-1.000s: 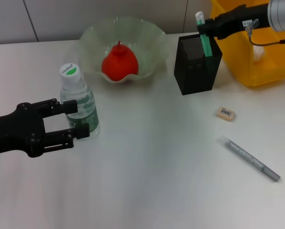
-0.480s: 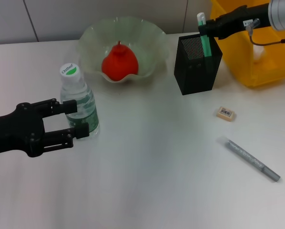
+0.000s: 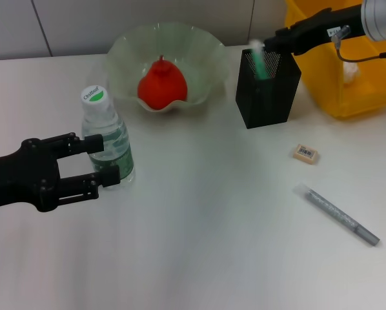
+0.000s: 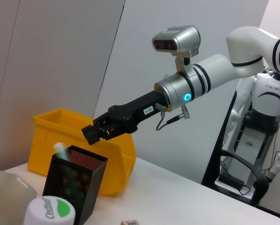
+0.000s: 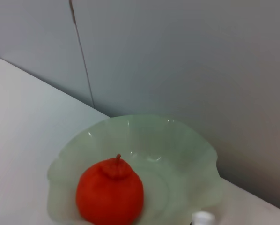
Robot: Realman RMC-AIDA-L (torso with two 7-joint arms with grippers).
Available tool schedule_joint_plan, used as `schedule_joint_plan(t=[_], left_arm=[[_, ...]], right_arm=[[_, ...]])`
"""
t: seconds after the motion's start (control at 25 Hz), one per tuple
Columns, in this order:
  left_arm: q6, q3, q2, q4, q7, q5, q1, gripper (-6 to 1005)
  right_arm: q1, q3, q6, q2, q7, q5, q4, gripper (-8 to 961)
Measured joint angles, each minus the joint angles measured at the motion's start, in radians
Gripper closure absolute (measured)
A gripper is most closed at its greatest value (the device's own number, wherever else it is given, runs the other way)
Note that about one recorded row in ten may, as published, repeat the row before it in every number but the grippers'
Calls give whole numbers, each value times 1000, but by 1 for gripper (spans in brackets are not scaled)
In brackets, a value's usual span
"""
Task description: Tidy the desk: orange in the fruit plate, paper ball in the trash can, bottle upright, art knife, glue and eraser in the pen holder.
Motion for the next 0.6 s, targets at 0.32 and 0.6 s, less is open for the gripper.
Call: schedule_joint_plan(t=[0.32, 0.6], left_arm=[[0, 0, 0, -1, 4, 3, -3, 258], [1, 0, -1, -6, 8, 3, 1, 258]], right_arm=[[4, 0, -16, -1, 15, -25, 14, 630], [10, 0, -94, 3, 31, -13, 74, 529]])
